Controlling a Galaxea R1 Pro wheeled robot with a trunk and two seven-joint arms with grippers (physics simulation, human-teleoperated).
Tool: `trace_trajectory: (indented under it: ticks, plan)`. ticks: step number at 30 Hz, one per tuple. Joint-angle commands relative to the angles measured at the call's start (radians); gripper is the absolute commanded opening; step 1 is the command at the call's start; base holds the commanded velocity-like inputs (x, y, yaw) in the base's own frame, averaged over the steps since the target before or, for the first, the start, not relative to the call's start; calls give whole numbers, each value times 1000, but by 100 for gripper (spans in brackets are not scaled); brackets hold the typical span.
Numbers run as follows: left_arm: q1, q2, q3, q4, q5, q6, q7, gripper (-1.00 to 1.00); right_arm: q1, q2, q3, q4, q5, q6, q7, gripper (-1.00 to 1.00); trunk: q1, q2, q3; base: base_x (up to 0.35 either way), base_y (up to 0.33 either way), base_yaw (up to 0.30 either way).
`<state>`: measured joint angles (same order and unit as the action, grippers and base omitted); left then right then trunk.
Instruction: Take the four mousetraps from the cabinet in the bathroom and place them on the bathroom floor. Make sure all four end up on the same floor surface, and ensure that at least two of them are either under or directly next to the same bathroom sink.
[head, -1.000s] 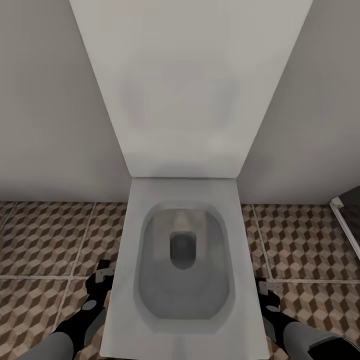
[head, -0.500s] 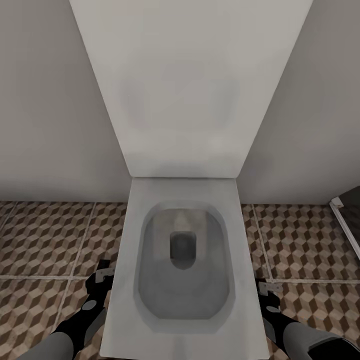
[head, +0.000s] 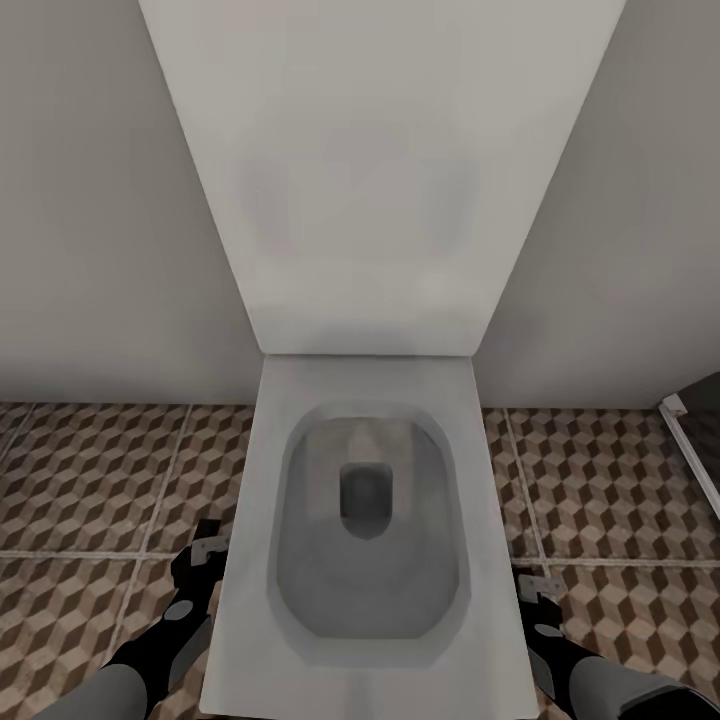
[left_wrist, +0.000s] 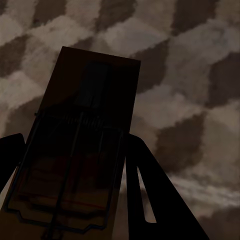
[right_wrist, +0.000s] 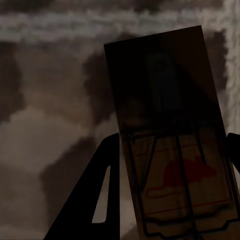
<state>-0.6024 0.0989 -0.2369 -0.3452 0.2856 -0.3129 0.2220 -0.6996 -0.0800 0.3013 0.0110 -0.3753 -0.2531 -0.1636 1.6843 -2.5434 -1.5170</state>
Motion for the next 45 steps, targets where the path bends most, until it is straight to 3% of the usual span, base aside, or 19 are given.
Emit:
trace_trajectory:
  ticks: [1, 23, 45]
  plan:
    - [0, 1, -9, 0, 6, -3, 7, -100, 0, 0, 9, 1, -10, -3, 1, -100, 0, 0, -1, 0, 0, 0]
    - [0, 1, -9, 2, 6, -3, 7, -100, 0, 1, 11, 1, -10, 43, 30, -100, 0, 0, -1, 0, 0, 0]
    - [0, 1, -9, 2, 5, -3, 7, -100, 0, 6, 12, 1, 38, 78, 30, -100, 0, 0, -1, 0, 0, 0]
